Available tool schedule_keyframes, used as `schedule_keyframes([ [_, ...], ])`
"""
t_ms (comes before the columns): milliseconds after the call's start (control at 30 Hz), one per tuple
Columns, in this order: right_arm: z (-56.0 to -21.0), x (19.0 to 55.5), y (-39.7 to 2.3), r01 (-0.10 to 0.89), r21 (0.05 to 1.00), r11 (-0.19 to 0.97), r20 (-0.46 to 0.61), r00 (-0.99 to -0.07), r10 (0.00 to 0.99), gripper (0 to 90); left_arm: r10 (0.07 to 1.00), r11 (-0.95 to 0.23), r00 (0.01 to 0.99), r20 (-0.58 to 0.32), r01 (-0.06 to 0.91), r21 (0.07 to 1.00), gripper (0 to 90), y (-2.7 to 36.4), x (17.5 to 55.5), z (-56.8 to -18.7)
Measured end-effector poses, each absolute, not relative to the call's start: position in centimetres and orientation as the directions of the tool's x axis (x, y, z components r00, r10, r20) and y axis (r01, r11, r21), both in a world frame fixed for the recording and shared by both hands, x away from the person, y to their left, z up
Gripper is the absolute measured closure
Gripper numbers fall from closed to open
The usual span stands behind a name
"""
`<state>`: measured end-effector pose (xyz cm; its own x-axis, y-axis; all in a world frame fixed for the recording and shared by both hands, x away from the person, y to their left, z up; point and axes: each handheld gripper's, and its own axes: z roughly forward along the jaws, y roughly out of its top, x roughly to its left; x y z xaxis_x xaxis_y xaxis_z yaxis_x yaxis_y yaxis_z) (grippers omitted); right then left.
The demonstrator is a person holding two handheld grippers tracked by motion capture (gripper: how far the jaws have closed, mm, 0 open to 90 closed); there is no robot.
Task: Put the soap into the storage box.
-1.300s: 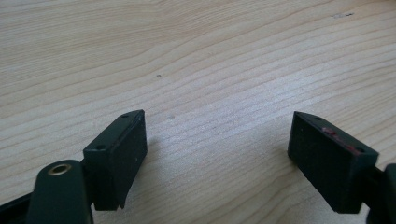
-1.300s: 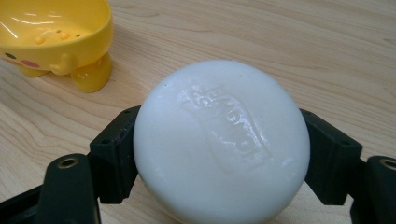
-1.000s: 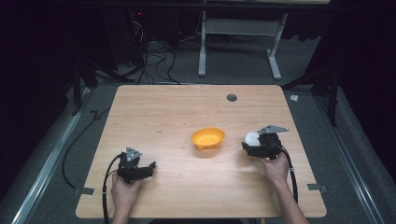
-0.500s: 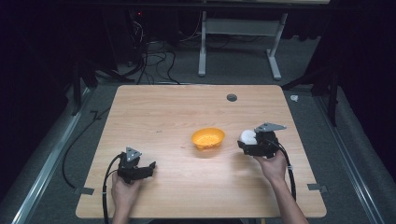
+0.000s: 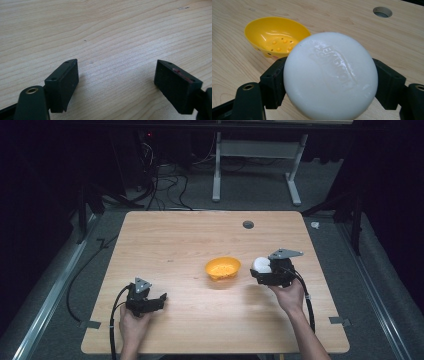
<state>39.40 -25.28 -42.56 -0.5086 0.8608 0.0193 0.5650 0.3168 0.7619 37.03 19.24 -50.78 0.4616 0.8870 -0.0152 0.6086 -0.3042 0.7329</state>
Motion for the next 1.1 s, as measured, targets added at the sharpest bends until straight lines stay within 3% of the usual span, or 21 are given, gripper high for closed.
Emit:
schedule_keyframes([
  [1100, -41.6, 40.5, -22.3, 0.541, 0.759, 0.362, 0.025, -0.58, 0.814, 25.0, 0.887, -0.304, 0.462, -0.015, 0.609, 0.733, 20.3, 19.2, 37.0, -50.8],
])
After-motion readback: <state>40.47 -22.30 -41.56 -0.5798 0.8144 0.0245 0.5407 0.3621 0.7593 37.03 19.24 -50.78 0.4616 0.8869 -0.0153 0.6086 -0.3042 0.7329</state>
